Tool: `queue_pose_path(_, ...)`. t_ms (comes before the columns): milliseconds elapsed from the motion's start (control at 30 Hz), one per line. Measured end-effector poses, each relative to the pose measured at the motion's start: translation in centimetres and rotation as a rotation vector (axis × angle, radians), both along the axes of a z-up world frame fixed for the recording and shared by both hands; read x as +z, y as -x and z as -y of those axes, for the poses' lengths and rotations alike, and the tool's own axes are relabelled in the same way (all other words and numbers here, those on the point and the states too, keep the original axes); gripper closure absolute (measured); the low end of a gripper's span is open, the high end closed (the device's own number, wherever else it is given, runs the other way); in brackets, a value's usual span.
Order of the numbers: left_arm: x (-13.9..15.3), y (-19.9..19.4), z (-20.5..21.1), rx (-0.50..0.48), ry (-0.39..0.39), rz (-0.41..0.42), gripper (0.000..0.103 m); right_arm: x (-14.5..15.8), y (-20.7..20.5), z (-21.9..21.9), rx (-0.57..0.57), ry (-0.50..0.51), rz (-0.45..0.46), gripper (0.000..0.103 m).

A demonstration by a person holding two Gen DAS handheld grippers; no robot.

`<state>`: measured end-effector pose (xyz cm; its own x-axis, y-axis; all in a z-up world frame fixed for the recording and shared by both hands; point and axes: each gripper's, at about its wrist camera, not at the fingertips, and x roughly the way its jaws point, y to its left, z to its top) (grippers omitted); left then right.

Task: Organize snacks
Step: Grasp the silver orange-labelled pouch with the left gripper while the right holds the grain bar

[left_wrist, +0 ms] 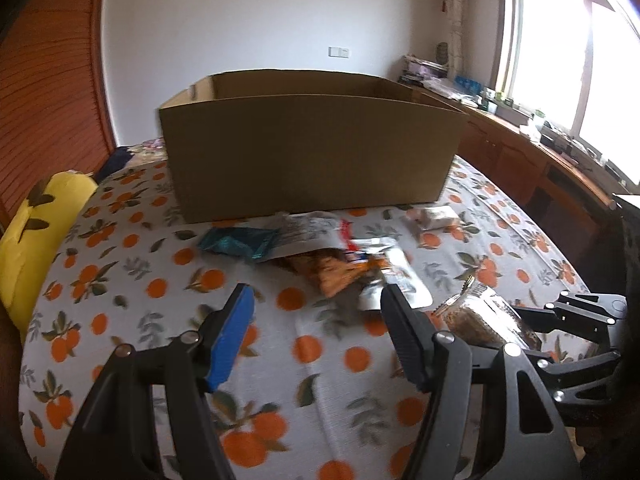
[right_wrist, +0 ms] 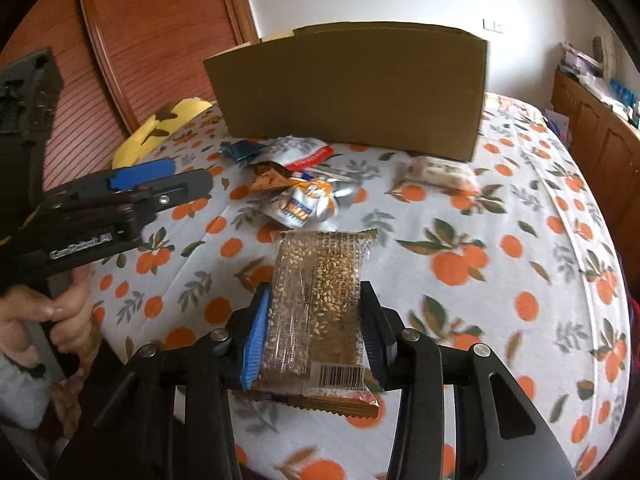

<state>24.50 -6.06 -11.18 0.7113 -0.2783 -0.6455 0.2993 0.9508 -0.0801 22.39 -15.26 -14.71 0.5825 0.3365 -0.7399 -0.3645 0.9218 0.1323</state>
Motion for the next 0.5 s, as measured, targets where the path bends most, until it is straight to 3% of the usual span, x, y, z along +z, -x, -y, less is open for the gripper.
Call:
queue_pose_path(267,0.0,-1.2,4.4,-0.066,-0.007,-0.028,0.037,1.3,0.7,4.6,-0.075,0.050,0.065,0.061)
queue_pose_path(500,-0.8,-2.4,6.5,-0.105,-0.036,-0.074,0.053,1.0,-1.4,8.2,-0.115,0.037,0.063,0.061)
